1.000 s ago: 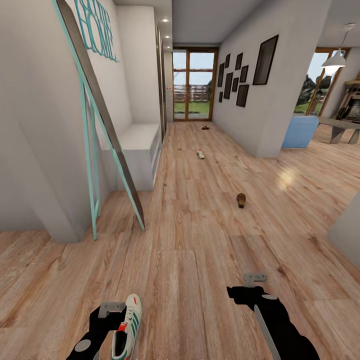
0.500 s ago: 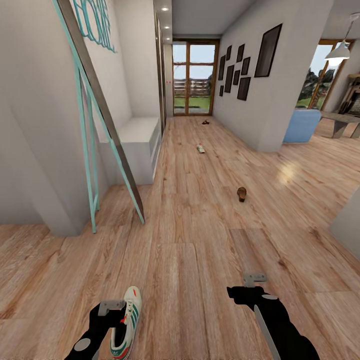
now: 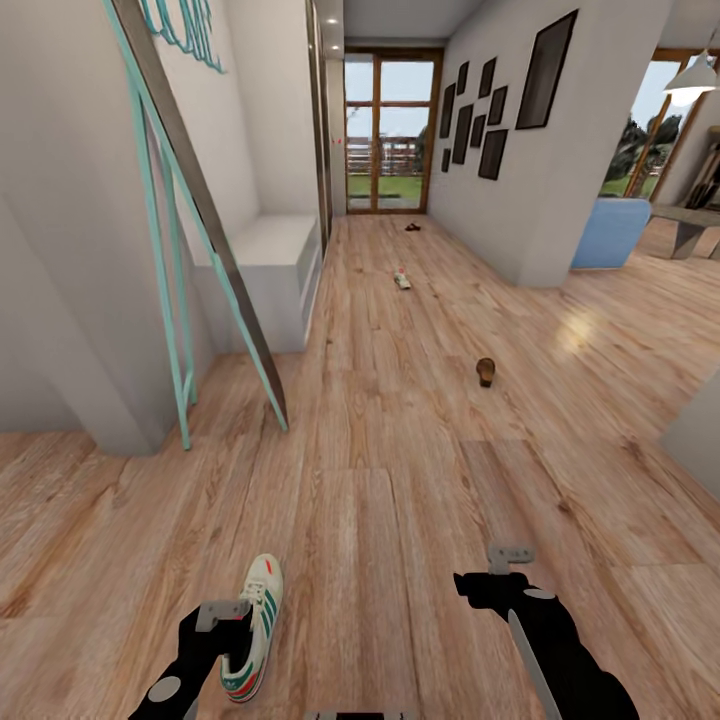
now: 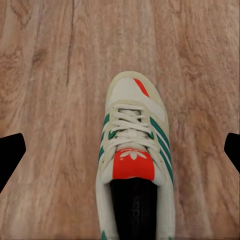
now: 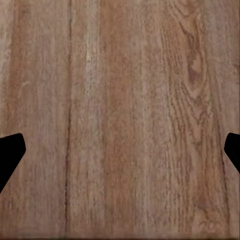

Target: Pick up the two gym shoes and the two sandals from the corridor floor and place them onto the hallstand (shoe rack) in the corridor, making sure they are on the rack and not on the floor. Arrange them so the two gym shoes are next to each other and the two sandals are next to each other.

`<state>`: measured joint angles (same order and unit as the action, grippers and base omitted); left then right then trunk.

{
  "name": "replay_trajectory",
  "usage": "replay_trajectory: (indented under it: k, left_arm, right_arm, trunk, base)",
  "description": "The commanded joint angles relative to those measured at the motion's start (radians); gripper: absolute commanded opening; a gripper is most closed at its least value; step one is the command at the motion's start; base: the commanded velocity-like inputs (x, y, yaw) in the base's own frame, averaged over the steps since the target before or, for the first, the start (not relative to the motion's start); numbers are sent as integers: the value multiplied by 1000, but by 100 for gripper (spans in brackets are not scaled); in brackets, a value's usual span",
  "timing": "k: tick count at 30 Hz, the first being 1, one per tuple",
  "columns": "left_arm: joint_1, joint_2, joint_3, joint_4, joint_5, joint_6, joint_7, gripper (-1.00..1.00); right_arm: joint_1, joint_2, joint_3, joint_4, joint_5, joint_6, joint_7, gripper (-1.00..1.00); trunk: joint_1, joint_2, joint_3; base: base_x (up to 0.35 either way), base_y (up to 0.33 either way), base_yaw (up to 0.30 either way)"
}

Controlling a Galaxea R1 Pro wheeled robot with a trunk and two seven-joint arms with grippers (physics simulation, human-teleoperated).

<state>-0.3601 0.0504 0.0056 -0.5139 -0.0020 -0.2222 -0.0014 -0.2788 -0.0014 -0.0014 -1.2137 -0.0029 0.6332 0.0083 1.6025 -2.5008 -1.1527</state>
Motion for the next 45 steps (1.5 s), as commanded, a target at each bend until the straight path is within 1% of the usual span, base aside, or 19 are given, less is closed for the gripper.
replay_trajectory:
  k: [1,39,45]
  left_arm:
    - [0,0,1,0,0,-3,0,100]
    - [-1,-1,1,0,2,-3,-2,100]
    - [-1,-1,1,0,2,-3,-2,100]
  right_arm:
    - [0,0,0,-1,0,5,1,100]
    - [0,0,0,-3,0,5,1,100]
    - [0,0,0,-3,-1,5,1,100]
  trunk:
    - [0,-1,-6]
    - [17,-10,-216]
    - [17,-10,-226]
  base:
    - [0,0,0]
    - [0,0,0]
    - [0,0,0]
